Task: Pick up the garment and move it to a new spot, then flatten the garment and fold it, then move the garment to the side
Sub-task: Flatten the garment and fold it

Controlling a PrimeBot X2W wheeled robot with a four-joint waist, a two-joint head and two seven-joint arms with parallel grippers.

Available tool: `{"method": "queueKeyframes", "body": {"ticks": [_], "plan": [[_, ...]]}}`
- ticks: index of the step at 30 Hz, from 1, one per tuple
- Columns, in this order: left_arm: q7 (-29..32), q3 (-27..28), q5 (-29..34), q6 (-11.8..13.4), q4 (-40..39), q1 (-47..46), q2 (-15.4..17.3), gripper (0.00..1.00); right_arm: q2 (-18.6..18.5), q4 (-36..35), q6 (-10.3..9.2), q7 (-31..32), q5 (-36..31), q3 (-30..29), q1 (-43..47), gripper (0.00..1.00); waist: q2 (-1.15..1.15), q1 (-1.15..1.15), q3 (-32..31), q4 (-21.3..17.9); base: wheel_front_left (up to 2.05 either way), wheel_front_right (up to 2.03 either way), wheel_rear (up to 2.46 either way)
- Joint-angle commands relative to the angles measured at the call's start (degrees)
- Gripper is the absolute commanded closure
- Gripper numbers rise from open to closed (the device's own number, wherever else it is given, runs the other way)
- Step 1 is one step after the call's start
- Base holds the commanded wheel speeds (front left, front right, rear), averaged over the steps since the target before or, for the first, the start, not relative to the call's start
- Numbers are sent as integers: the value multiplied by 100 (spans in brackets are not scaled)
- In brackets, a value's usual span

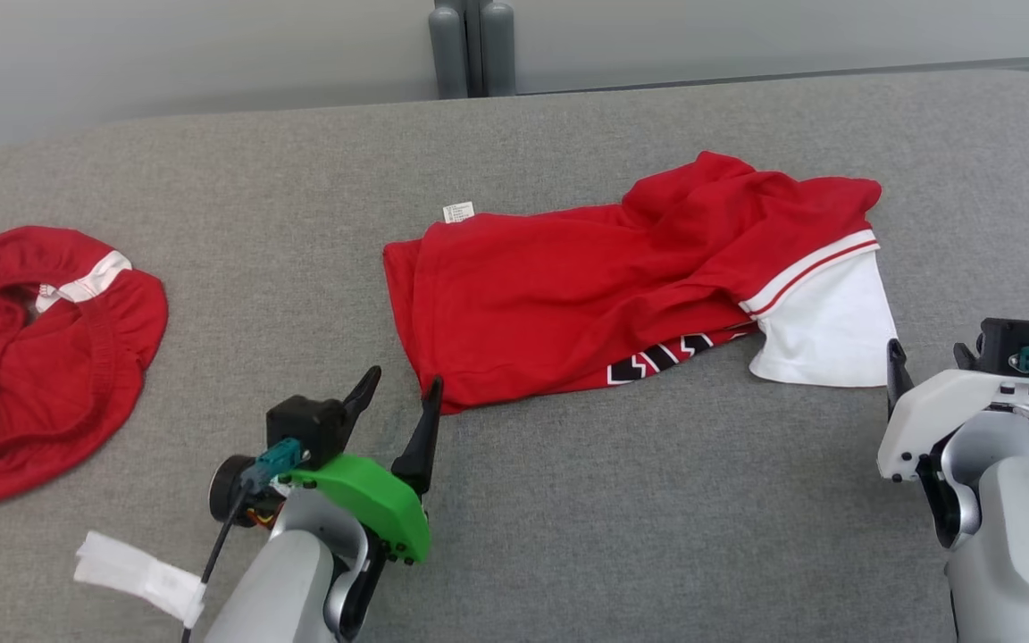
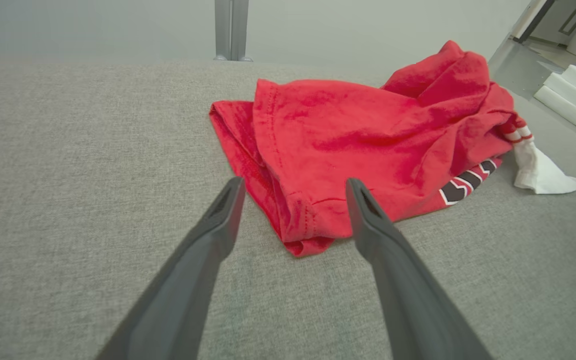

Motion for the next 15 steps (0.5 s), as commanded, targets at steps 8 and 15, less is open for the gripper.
{"method": "queueKeyframes", "body": {"ticks": [8, 15], "plan": [[608, -474, -510, 76, 522, -739, 25, 0, 34, 1055, -10, 176, -376, -280, -763, 0, 0, 0, 356, 71, 0, 0, 0], [766, -902, -873, 61, 671, -1028, 25, 0, 58, 1538, -10, -77, -536, -339, -1052, 0, 0, 0, 466, 76, 0, 0, 0]]}}
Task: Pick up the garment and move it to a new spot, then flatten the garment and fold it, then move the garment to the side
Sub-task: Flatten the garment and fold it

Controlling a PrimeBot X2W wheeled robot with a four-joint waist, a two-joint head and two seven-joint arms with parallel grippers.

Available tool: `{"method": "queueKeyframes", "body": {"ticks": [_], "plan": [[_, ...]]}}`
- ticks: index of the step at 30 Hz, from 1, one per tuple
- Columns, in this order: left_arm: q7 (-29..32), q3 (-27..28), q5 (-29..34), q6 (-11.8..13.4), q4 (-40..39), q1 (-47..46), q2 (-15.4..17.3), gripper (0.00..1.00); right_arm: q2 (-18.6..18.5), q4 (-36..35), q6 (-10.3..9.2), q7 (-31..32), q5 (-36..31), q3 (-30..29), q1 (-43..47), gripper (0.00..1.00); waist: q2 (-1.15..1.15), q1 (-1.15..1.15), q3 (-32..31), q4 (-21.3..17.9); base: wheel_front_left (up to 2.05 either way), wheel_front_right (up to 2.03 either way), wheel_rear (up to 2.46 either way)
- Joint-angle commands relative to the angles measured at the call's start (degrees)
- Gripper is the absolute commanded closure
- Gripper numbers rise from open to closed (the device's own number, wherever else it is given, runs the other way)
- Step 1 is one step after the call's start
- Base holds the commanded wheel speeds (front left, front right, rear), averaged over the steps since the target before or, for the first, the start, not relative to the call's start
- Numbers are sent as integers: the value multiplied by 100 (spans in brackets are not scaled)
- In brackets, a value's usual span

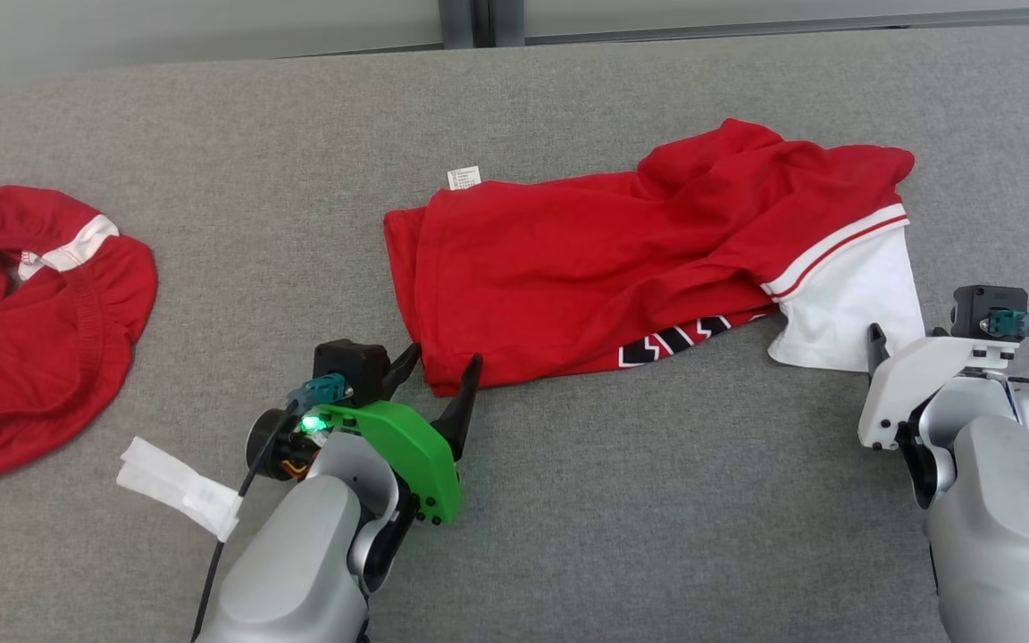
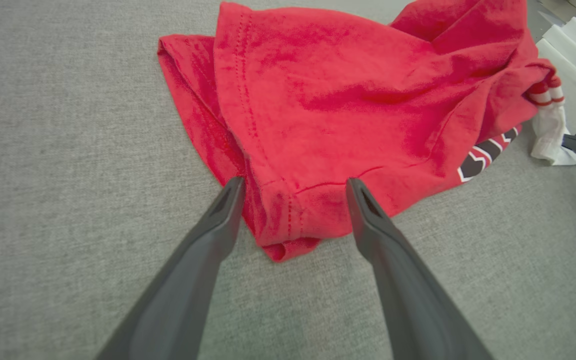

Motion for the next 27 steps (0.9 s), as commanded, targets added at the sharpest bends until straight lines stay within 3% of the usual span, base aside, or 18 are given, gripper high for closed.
{"method": "queueKeyframes", "body": {"ticks": [1, 14, 27], "plan": [[9, -58, -73, -2, 13, -106, 24, 0, 6, 83, -10, -40, -35, -18, -58, 0, 0, 0, 8, -6, 0, 0, 0], [63, -619, -285, 39, -6, -307, 25, 0, -19, 648, -11, -364, -110, -127, -152, 0, 0, 0, -26, -71, 0, 0, 0], [205, -649, -216, 302, 286, -582, 44, 0, 5, 1096, -11, -262, 29, 29, -390, 0, 0, 0, 67, -180, 0, 0, 0]]}}
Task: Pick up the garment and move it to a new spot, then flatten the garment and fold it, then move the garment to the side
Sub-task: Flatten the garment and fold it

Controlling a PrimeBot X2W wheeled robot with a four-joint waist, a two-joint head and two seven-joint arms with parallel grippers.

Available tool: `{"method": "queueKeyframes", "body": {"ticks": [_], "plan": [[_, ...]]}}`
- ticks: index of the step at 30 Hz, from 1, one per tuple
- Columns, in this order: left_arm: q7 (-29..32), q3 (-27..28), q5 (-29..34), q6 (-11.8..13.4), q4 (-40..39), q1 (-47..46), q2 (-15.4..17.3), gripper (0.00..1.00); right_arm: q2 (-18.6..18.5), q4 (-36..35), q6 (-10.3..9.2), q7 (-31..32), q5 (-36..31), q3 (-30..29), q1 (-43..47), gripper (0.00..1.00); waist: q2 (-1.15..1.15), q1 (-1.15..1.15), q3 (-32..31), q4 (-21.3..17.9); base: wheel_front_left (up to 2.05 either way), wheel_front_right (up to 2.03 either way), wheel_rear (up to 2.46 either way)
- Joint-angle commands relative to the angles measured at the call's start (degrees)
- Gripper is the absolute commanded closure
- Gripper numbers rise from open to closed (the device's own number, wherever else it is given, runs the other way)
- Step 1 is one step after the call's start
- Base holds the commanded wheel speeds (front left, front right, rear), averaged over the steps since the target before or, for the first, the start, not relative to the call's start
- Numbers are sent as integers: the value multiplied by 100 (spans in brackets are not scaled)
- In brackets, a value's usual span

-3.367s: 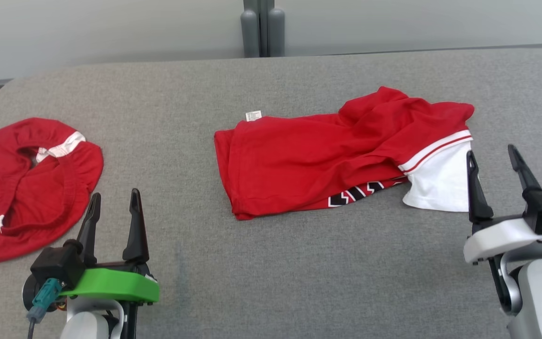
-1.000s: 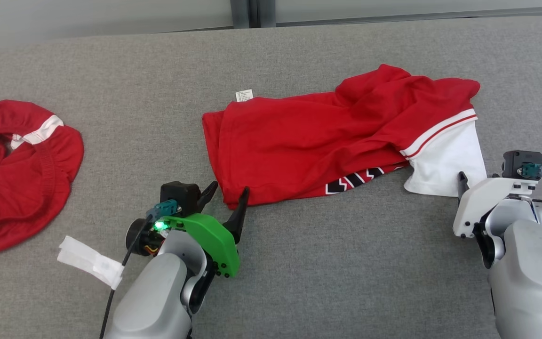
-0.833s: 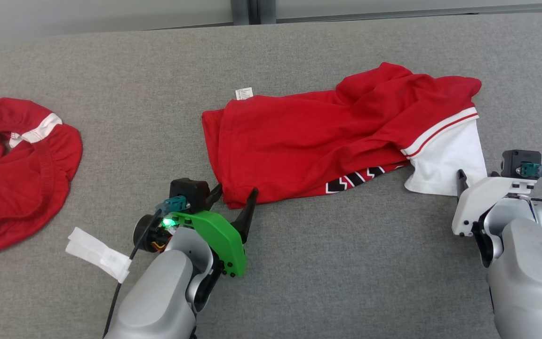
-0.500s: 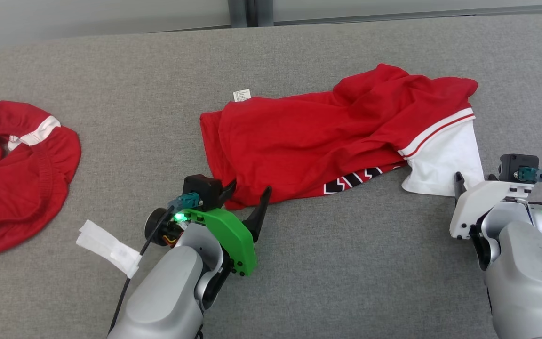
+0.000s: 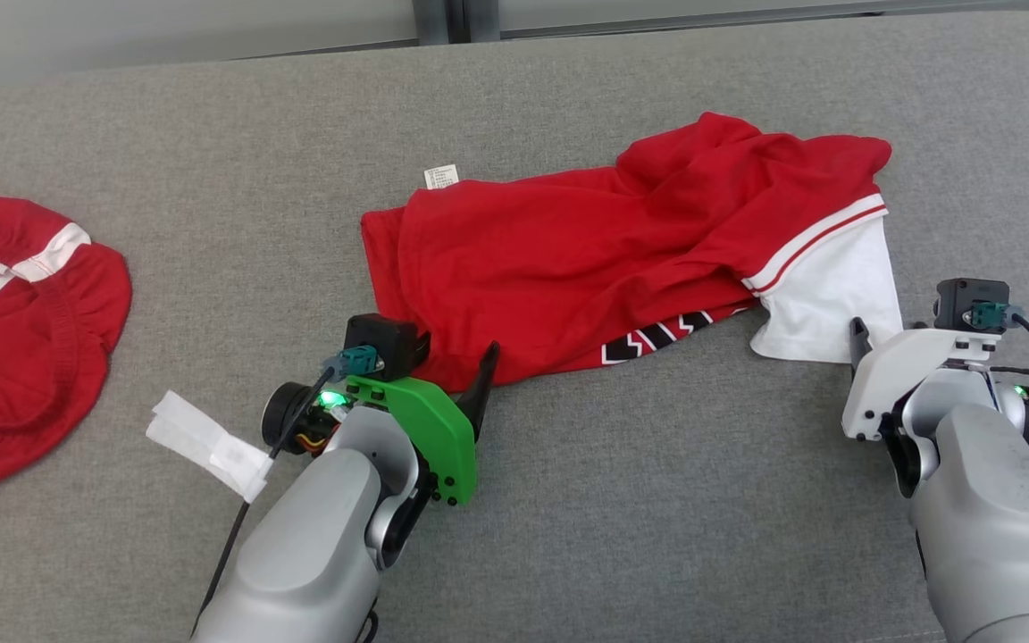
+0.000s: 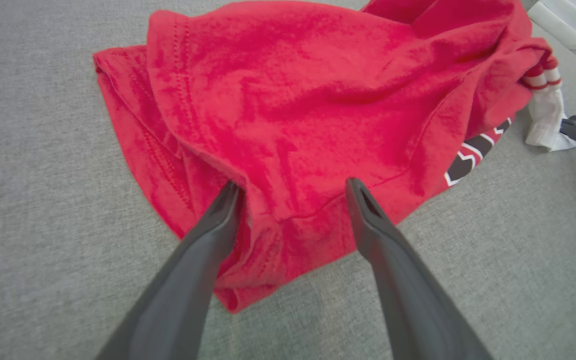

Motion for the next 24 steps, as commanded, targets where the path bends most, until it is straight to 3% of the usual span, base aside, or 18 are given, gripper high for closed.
{"method": "queueKeyframes", "body": {"ticks": [1, 3, 7, 8, 9, 10, 12, 13, 19, 24], "plan": [[18, 4, 13, 41, 22, -86, 32, 0, 30, 211, -12, 157, 81, 48, 70, 0, 0, 0, 10, 1, 0, 0, 0], [19, -2, -4, 68, 43, -88, 31, 3, 31, 325, -11, 251, 115, 82, 80, 0, 0, 0, 17, 9, 0, 0, 0], [-9, -27, -30, 94, 46, -81, 28, 20, 103, 658, -4, 658, 296, 245, 181, 0, 0, 0, 30, 26, 0, 0, 0], [-12, -28, -45, 90, 46, -91, 28, 42, 125, 718, 4, 720, 363, 312, 195, 31, 0, 0, 36, 26, 0, 0, 0], [-18, -25, -54, 89, 49, -102, 30, 53, 135, 758, 4, 757, 419, 370, 195, 61, 0, 0, 42, 22, 0, 0, 0], [-23, -23, -63, 90, 58, -118, 40, 65, 138, 784, 11, 787, 478, 435, 185, 98, 0, 0, 53, 15, 0, 0, 0], [-33, -23, -75, 86, 84, -145, 49, 94, 143, 809, 12, 806, 607, 585, 147, 100, 0, 0, 76, 3, 0, 0, 0], [-37, -29, -75, 82, 94, -154, 52, 100, 140, 814, 7, 812, 666, 668, 136, 100, 0, 0, 85, -3, 0, 0, 0], [-249, 35, -99, 103, 74, -198, 78, 100, 178, 538, 27, 502, 1281, 1211, 59, 100, 0, 0, 92, -6, 0, 0, 0], [-739, 339, -428, -33, -237, -50, 70, 100, -78, -155, 15, -36, 2110, 1513, 65, 100, 0, 0, 6, 43, 0, 0, 0]]}}
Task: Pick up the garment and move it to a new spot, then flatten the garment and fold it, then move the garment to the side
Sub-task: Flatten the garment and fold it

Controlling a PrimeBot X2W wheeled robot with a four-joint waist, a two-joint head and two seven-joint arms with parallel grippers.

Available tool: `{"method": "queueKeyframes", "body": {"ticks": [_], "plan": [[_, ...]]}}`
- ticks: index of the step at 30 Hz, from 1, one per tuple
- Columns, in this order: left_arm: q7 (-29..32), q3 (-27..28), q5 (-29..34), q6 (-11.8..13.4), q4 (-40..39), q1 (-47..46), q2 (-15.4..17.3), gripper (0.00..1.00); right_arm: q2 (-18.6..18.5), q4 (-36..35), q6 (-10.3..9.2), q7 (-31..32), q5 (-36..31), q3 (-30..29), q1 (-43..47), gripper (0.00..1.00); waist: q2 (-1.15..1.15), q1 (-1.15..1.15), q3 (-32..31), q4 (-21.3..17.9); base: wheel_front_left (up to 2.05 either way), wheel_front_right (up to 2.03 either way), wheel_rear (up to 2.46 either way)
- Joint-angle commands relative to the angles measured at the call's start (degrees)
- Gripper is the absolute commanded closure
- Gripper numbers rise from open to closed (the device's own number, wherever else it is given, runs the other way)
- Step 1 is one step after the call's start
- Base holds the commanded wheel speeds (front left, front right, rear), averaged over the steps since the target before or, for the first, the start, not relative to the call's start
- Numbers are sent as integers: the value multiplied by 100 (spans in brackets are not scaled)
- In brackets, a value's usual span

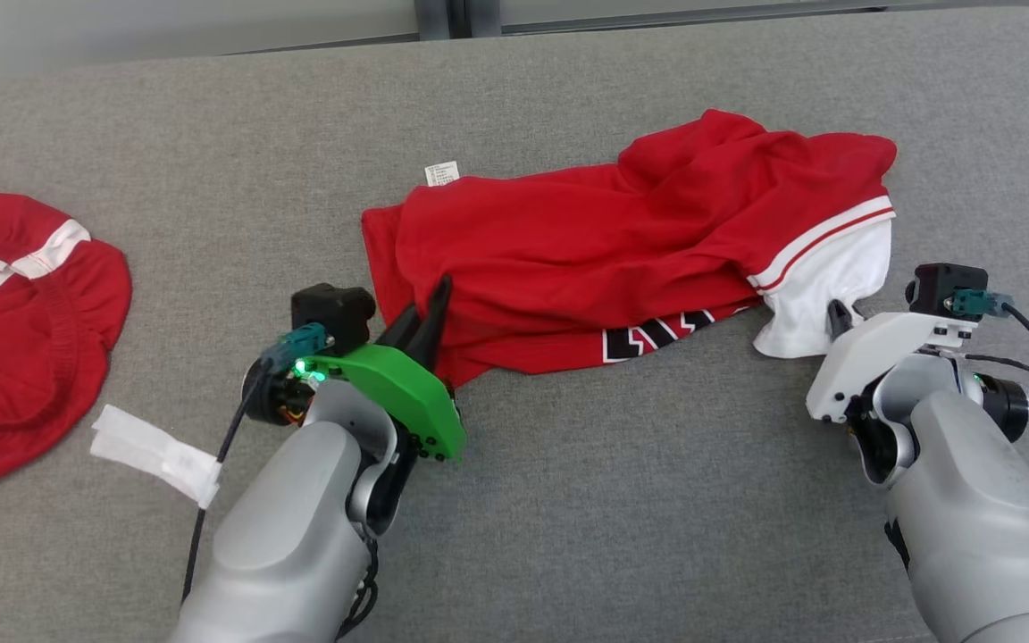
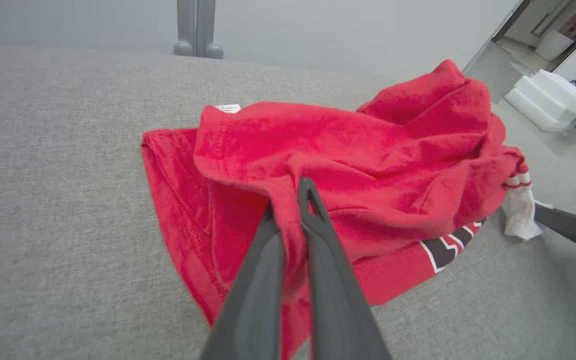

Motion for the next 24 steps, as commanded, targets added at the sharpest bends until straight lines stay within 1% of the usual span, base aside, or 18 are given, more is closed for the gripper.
{"method": "queueKeyframes", "body": {"ticks": [1, 4, 8, 11, 13, 15, 19, 21, 24], "plan": [[-144, 101, -111, -51, -110, 87, 35, 100, -10, -190, 42, -113, 224, 115, 122, 100, 0, 0, -52, 25, 0, 0, 0], [-373, 300, -374, -137, -361, 149, 27, 100, -254, -847, 26, -364, 745, 322, 269, 100, 0, 0, -121, 34, 0, 0, 0], [-529, 505, -800, -225, -783, 205, 7, 100, -514, -1797, 27, -574, 1220, 481, 481, 100, 0, 0, -205, 6, 0, 0, 0], [-604, 646, -1102, -271, -1129, 219, 1, 100, -700, -2598, 26, -656, 1423, 478, 614, 100, 0, 0, -271, -45, 0, 0, 0], [-620, 722, -1307, -290, -1335, 198, -1, 100, -756, -3094, 26, -657, 1503, 456, 667, 100, 0, 0, -312, -85, 0, 0, 0], [-527, 754, -1495, -311, -1568, 126, 28, 100, -817, -3661, 27, -602, 1527, 416, 669, 100, 0, 0, -355, -136, 0, 0, 0], [-181, 935, -1898, -334, -2028, -168, 262, 100, -886, -4685, 27, -274, 1575, 377, 393, 100, 0, 0, -448, -270, 0, 0, 0], [20, 1063, -2092, -338, -2255, -335, 389, 100, -942, -5055, 27, -24, 1576, 409, 161, 100, 0, 0, -463, -354, 0, 0, 0], [341, 1284, -2365, -315, -2548, -622, 611, 100, -1045, -5338, 26, 324, 1479, 499, -309, 100, 0, 0, -461, -468, 0, 0, 0]]}}
